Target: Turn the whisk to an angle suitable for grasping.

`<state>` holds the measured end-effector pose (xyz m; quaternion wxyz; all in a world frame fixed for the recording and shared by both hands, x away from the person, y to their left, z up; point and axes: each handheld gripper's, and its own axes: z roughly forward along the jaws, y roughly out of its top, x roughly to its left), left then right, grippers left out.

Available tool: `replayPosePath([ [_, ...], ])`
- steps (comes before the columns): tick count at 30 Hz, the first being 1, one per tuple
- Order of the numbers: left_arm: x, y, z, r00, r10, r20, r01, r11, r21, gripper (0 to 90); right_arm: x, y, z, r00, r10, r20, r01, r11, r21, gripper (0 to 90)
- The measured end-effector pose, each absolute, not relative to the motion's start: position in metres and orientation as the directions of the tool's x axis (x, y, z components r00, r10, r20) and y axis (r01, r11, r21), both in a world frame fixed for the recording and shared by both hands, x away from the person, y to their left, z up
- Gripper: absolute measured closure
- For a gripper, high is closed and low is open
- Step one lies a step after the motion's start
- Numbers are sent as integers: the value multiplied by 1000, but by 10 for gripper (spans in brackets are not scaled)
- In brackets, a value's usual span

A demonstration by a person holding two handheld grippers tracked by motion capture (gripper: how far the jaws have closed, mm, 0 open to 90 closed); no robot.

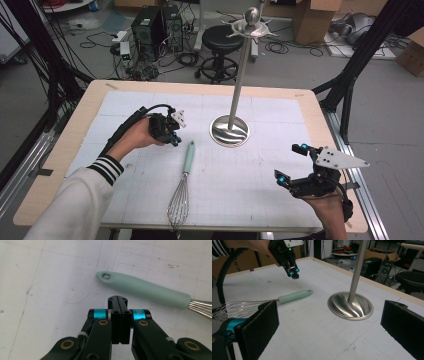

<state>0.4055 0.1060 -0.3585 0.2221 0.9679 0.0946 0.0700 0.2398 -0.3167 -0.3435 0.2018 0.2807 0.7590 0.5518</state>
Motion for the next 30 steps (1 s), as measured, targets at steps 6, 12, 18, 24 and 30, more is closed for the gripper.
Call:
replayPosePath([
  [6,396,111,-342,981,175,78,112,-856,505,900,240,-316,-343,-764,645,-4,196,238,951,7],
  [12,386,108,-334,989,127,71,72,-850,522,900,240,-315,-342,-765,644,-4,194,237,952,7],
  [18,378,93,-339,994,82,66,37,-860,509,900,240,-314,-341,-768,640,-7,191,239,952,6],
  [24,372,79,-348,997,46,57,12,-866,501,900,240,-315,-341,-768,640,-8,190,239,952,7],
  [30,365,68,-359,999,15,40,-7,-873,488,900,239,-315,-341,-768,641,-7,190,239,952,7],
])
